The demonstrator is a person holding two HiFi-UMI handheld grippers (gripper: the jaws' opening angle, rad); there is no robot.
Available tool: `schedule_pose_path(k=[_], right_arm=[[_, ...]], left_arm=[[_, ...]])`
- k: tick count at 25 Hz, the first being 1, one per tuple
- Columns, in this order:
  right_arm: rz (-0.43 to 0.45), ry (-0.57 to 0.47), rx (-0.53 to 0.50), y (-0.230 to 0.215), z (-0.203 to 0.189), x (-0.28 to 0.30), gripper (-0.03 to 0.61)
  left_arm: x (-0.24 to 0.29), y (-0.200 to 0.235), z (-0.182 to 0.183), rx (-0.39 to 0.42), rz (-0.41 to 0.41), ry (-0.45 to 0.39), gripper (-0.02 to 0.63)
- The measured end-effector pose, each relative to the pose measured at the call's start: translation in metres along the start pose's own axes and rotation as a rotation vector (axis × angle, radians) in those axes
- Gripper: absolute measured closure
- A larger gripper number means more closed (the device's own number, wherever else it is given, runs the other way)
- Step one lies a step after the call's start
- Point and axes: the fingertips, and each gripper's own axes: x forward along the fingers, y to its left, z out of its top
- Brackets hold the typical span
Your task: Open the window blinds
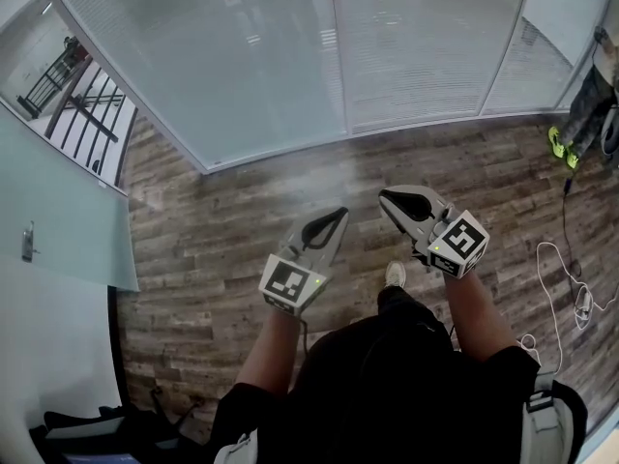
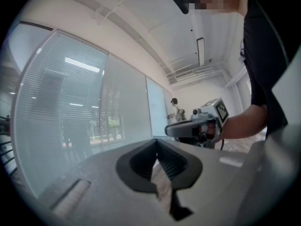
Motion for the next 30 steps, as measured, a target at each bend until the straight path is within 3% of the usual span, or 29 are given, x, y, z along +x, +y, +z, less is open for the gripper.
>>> schedule_pose_path(k=[7, 12, 24, 30], right_arm=[[0.039, -0.013, 0.033, -0.034, -0.001, 0.024, 0.574], [0.089, 0.015, -0.019, -0.073, -0.004, 0.039, 0.574], [0.170, 0.007, -0.036, -0.165, 0.001, 0.062, 0.574], [0.219, 0.002, -0.033, -0.196, 0.000, 0.071, 0.574]], left_arm=[[0.028, 0.026, -0.007, 0.008, 0.033, 0.024, 0.611], [0.066, 0.051, -0.007, 0.014, 0.058, 0.034, 0.611], [0.146, 0.098, -0.005, 0.000, 0.136, 0.050, 0.611], [0.177, 0.117, -0.009, 0.045, 0.180, 0.033, 0.611]])
